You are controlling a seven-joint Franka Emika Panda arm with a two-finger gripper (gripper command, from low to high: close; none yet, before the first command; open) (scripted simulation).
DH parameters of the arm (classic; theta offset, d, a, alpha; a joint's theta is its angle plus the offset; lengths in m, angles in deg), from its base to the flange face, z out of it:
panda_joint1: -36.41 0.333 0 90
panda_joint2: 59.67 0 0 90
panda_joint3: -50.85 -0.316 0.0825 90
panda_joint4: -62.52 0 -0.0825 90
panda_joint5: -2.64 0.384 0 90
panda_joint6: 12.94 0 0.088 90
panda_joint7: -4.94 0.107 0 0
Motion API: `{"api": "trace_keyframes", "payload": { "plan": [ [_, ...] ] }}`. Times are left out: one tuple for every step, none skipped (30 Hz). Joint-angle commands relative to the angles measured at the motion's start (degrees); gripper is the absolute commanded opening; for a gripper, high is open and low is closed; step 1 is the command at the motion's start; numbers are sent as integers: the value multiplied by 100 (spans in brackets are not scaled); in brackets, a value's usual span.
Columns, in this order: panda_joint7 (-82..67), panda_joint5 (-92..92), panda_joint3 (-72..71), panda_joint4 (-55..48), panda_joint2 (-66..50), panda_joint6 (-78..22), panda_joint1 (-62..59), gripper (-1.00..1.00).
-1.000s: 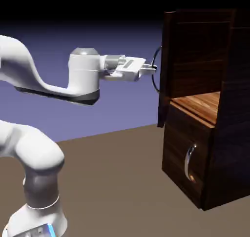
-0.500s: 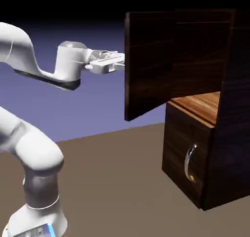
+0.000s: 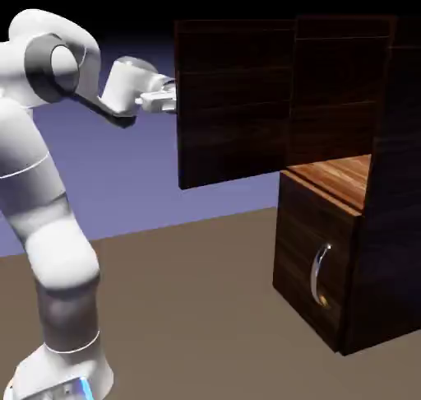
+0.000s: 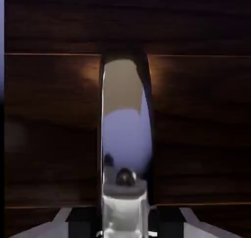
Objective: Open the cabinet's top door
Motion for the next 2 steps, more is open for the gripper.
{"api": "trace_keyframes", "payload": {
  "plan": [
    [24,-8,-23,-57,-69,-70,-11,-100],
    [24,-8,-23,-57,-69,-70,-11,100]
  ]
}}
